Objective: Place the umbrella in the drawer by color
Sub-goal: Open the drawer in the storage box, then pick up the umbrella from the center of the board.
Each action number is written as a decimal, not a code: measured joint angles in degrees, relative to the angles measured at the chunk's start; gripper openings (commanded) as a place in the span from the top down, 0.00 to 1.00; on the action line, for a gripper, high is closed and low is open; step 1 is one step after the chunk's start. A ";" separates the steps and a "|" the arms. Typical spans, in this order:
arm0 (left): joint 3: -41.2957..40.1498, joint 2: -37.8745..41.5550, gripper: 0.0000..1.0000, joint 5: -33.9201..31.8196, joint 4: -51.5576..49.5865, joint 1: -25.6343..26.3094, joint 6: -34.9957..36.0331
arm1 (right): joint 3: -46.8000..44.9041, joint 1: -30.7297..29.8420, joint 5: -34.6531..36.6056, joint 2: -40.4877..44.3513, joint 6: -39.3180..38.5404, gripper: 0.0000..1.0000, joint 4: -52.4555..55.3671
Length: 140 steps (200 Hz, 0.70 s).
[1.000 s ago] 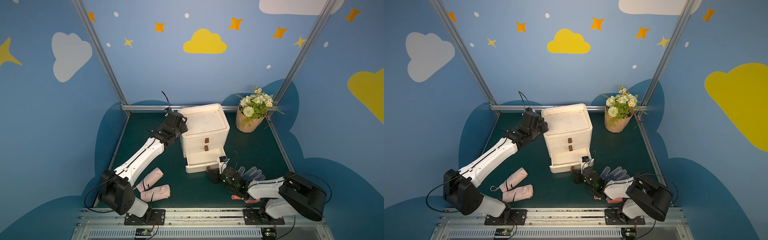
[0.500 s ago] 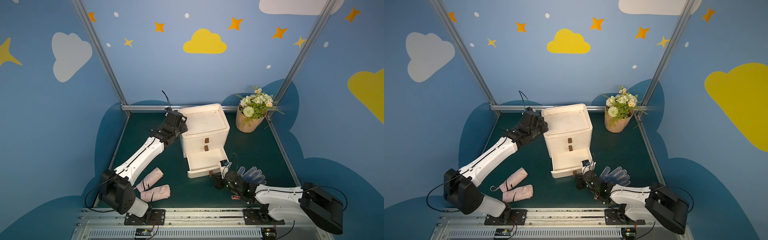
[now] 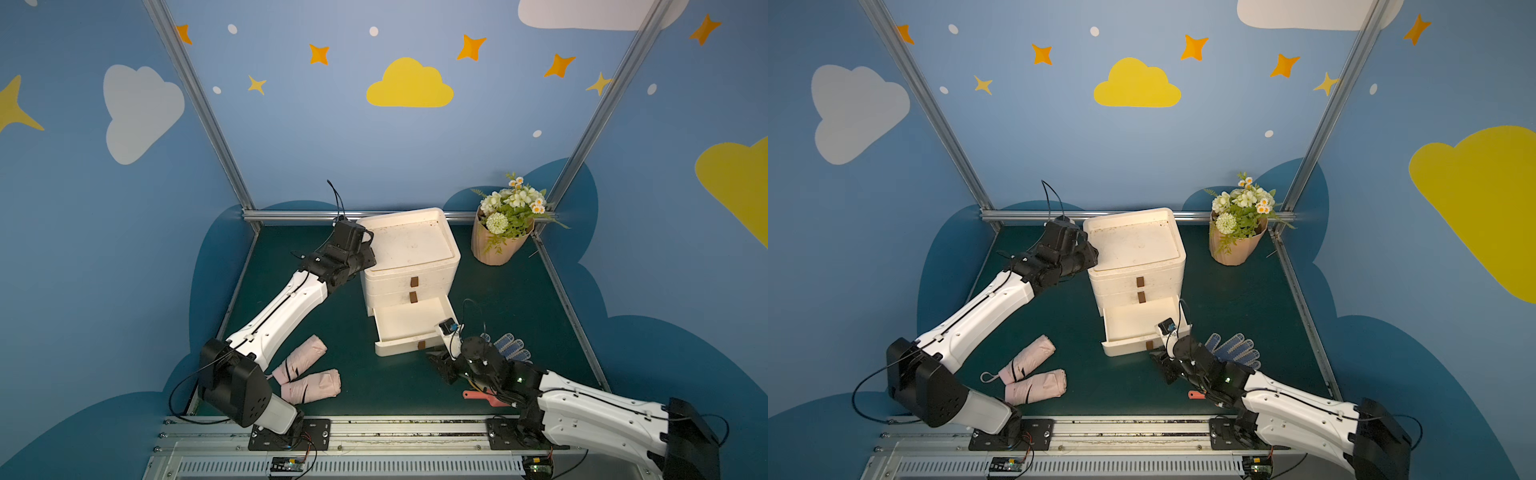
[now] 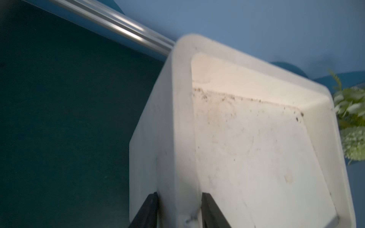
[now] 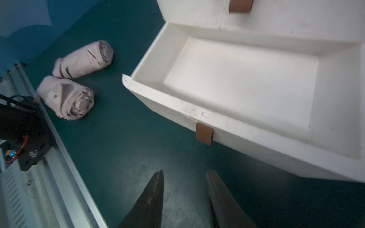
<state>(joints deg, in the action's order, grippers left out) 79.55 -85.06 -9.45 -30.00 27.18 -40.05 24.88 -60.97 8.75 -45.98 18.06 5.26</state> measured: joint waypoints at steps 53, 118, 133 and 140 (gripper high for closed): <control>-10.14 18.01 0.51 -1.62 -9.25 0.35 -0.68 | -1.90 0.00 0.24 19.32 -11.13 0.51 0.70; -28.79 18.75 0.55 -3.87 -23.41 -3.58 -2.80 | -8.52 0.02 0.24 24.15 -13.84 0.50 -1.66; -31.58 15.72 0.53 -3.63 -25.09 -3.67 -3.30 | -8.52 0.02 0.13 24.63 -13.84 0.50 -1.95; -32.30 14.34 0.52 -3.78 -25.66 -3.67 -3.74 | -8.52 0.02 0.13 24.81 -13.81 0.50 -2.08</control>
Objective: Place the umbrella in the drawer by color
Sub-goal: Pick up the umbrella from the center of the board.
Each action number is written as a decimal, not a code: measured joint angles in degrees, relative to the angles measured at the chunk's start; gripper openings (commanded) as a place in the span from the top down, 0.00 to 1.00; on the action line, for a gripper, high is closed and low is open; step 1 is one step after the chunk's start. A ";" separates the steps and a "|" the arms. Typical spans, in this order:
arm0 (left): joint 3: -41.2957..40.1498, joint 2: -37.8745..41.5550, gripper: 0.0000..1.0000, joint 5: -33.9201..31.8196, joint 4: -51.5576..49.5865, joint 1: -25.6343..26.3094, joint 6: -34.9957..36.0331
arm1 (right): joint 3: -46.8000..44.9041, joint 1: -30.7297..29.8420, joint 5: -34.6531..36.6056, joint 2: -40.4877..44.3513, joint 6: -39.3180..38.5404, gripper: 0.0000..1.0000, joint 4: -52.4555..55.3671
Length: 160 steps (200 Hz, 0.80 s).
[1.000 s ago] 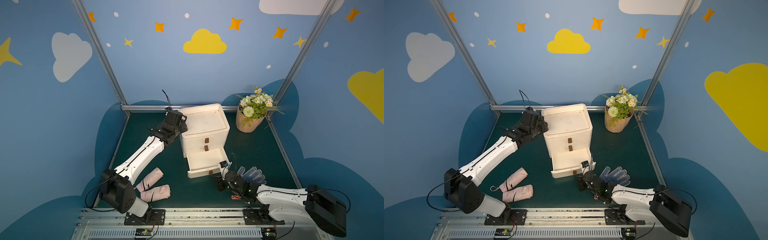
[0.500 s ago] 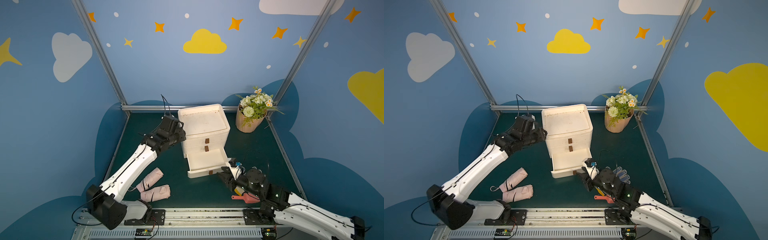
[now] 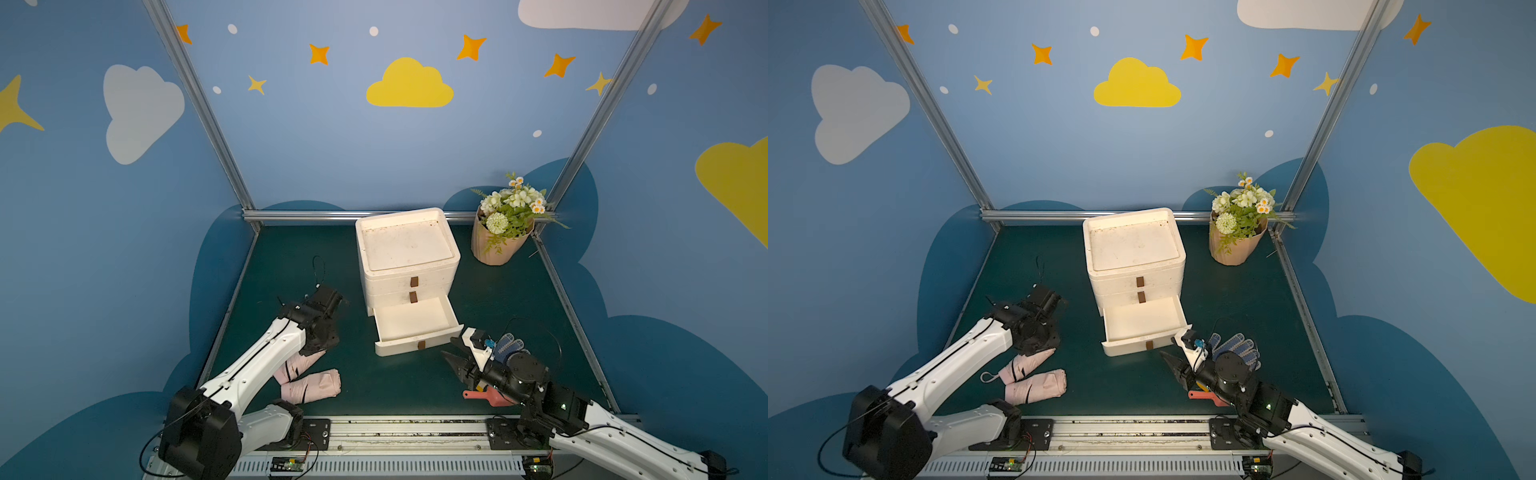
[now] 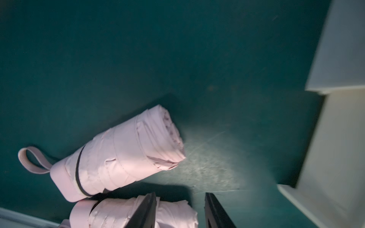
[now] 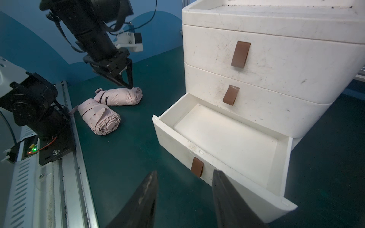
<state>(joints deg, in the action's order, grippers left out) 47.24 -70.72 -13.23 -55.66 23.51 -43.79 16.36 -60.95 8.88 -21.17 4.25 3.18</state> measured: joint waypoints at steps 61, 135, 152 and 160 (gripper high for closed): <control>3.06 -16.37 0.50 -5.64 -1.03 0.66 -0.11 | -0.92 0.07 -0.13 1.07 0.24 0.50 -0.63; 9.86 -20.55 0.44 -13.55 -2.51 5.68 0.72 | -1.09 0.33 0.52 -0.81 1.36 0.50 -1.40; 10.45 -21.97 0.44 -15.47 -3.23 5.07 0.76 | -1.29 0.37 0.52 -1.42 1.53 0.50 -1.68; 10.75 -23.04 0.45 -16.28 -3.23 4.83 0.76 | -1.33 0.37 0.52 -1.68 1.57 0.49 -1.70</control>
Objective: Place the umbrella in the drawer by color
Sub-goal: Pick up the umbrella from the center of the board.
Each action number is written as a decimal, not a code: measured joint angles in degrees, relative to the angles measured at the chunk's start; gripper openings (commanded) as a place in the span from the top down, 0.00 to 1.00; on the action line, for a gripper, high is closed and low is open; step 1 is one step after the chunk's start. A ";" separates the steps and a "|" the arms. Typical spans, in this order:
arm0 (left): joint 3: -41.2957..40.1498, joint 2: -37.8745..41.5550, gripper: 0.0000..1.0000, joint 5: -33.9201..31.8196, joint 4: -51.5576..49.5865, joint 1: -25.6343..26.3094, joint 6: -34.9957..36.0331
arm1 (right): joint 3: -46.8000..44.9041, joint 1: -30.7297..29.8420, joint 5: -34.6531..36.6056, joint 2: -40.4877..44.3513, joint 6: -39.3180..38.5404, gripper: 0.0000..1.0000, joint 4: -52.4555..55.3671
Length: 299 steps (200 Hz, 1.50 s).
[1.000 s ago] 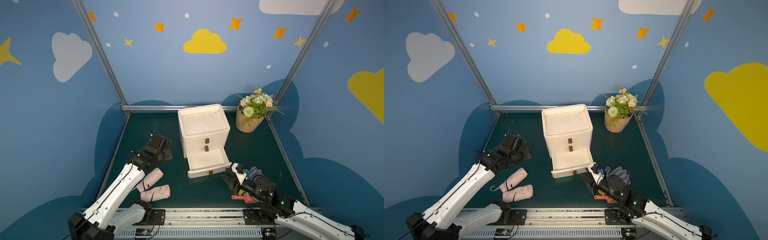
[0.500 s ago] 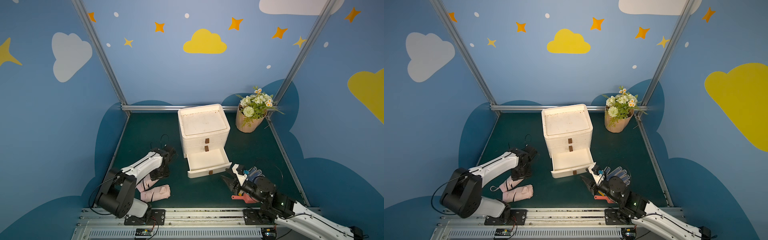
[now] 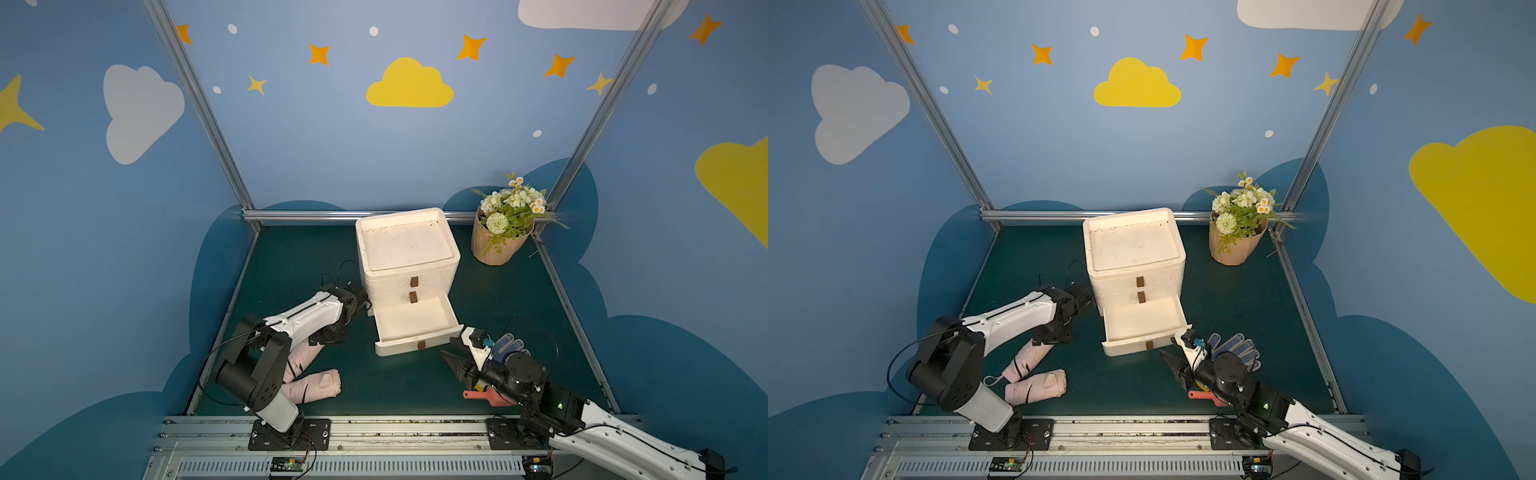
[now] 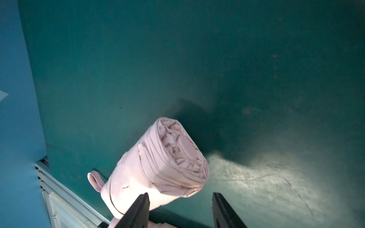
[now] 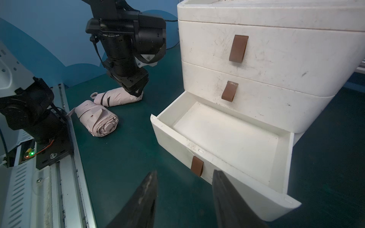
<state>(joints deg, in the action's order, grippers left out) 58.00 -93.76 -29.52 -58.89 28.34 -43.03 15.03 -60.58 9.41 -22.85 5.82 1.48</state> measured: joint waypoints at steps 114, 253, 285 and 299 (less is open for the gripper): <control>0.22 -5.86 0.98 -6.36 2.14 1.57 -1.09 | -0.42 0.37 0.83 -0.37 0.85 0.49 -0.81; -11.72 56.41 0.97 15.78 36.11 12.63 18.99 | 7.50 0.87 -2.58 -8.35 0.81 0.53 -2.32; -12.87 58.95 0.98 23.96 40.72 15.63 22.62 | 17.07 0.87 -7.23 -16.61 -2.14 0.53 -3.02; -12.90 59.17 0.98 26.10 41.92 17.18 23.85 | 21.44 0.87 -9.55 -20.39 -3.50 0.53 -2.64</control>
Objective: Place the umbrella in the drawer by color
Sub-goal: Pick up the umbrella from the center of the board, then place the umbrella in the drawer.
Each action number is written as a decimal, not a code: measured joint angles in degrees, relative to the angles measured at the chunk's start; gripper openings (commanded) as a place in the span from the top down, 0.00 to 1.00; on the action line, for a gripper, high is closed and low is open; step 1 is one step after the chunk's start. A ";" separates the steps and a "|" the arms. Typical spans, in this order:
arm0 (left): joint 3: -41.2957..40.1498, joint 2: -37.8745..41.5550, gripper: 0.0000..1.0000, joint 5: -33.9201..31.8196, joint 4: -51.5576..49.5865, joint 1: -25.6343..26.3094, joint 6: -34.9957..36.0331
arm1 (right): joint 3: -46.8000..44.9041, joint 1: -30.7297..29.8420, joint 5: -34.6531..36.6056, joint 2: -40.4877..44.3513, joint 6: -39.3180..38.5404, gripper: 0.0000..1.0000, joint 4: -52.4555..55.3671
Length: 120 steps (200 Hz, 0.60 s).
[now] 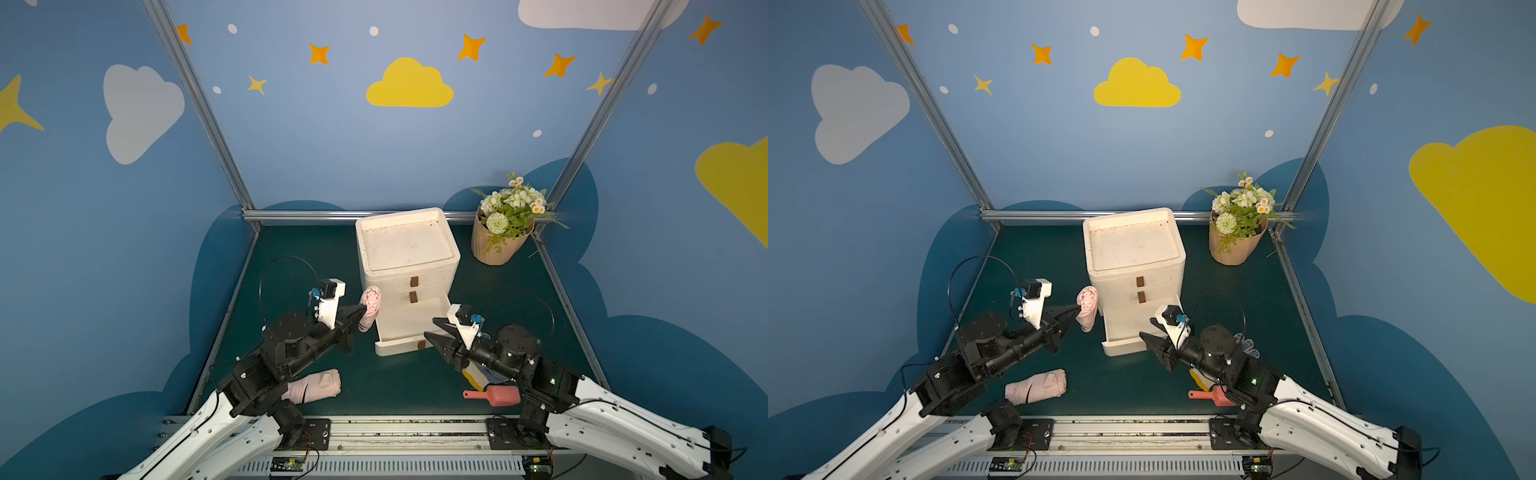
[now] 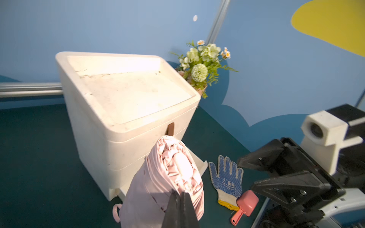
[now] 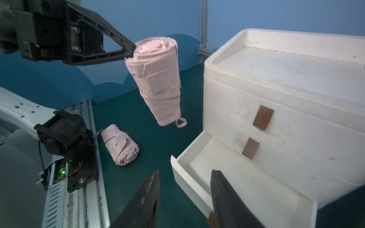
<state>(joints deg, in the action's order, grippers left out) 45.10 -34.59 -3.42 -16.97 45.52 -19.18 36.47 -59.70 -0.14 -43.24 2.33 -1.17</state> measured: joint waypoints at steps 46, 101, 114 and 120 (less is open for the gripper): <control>-1.99 0.24 0.97 2.71 3.37 4.79 2.19 | 8.13 0.00 -6.08 -8.20 -2.75 0.52 0.07; -2.19 -2.99 0.97 2.80 3.56 10.34 6.12 | 8.11 0.00 -10.58 -11.04 -10.38 0.51 1.49; -2.08 -3.39 0.97 2.36 3.21 11.78 7.30 | 8.11 0.00 -10.34 -10.19 -13.03 0.50 3.13; -2.01 -3.50 0.98 2.05 2.93 12.46 7.87 | 8.11 0.00 -10.21 -9.66 -14.14 0.50 3.61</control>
<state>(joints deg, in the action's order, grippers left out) 43.09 -38.09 -1.37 -14.04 57.98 -11.31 44.58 -59.70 -10.35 -52.90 -11.81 2.44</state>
